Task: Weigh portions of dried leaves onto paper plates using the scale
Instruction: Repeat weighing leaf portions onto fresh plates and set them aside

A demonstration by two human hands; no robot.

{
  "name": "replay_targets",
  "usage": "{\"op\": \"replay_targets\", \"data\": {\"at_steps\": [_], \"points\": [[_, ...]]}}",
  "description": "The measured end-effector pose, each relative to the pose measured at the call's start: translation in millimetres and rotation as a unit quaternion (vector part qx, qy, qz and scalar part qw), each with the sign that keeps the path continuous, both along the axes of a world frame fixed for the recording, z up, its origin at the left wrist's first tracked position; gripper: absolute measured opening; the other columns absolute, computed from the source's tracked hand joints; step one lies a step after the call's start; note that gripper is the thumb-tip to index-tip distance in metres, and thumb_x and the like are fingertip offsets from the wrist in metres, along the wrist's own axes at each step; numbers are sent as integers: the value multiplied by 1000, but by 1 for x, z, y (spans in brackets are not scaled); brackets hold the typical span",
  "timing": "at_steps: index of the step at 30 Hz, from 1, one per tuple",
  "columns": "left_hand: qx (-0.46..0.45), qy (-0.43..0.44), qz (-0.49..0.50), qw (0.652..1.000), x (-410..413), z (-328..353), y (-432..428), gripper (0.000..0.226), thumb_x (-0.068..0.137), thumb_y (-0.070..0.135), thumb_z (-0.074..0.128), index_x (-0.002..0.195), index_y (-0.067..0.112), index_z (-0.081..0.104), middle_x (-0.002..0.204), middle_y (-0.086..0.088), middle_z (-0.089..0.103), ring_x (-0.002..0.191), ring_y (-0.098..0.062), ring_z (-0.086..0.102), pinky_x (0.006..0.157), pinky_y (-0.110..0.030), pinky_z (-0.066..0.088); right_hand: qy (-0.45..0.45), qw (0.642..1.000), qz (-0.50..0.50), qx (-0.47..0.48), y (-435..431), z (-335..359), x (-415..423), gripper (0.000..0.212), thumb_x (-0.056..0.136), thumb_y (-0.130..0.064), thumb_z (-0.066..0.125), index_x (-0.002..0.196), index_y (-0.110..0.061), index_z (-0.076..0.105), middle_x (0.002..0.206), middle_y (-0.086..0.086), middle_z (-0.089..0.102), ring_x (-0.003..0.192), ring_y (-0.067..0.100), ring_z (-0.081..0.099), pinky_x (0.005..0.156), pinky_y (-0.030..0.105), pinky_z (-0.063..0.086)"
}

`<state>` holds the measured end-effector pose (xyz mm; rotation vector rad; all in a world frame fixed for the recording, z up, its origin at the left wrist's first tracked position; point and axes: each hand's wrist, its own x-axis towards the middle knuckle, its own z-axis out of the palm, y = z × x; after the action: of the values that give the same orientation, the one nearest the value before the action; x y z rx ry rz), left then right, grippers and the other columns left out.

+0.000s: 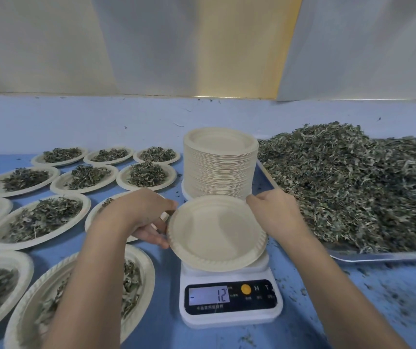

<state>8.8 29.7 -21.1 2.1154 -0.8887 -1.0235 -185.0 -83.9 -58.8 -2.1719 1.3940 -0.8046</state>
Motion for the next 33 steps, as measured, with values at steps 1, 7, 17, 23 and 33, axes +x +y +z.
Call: {"op": "replay_targets", "data": {"at_steps": [1,7,17,23,33], "points": [[3,0,-1,1000,0,0,0,33,97,32,50,116,7,58,89,-20,69,52,-28,68,43,-24,54,3,1000,-1,-1,0,-1,-1,47,89,-22,50,49,-12,27,47,3,23,51,20,20,51,34,14],[1,-9,-5,1000,-2,-1,1,35,97,36,49,115,8,57,85,-18,68,50,-26,68,44,-23,54,-4,1000,-2,3,0,-6,-2,50,90,-20,49,48,-14,24,46,1,21,48,18,17,48,31,11],[-123,-164,-4,979,-4,-3,-8,23,95,25,49,91,5,61,77,-14,57,64,-25,51,64,-31,43,-36,999,-22,-34,-4,-1,-7,45,88,-15,48,51,-16,24,50,2,24,54,19,21,52,32,16],[-241,-256,-103,931,-50,2,-23,23,94,25,51,93,15,71,86,2,70,83,-14,65,71,-26,46,-41,996,-56,-55,-10,1,-20,27,89,-13,47,70,-7,65,75,13,59,70,32,53,62,37,46],[-328,-135,-180,917,-130,3,-58,24,93,21,53,86,10,72,75,4,71,69,-8,66,66,-18,47,155,969,-192,10,-40,-18,-73,55,93,-40,49,144,-29,34,156,9,17,142,32,8,112,47,15]]}}
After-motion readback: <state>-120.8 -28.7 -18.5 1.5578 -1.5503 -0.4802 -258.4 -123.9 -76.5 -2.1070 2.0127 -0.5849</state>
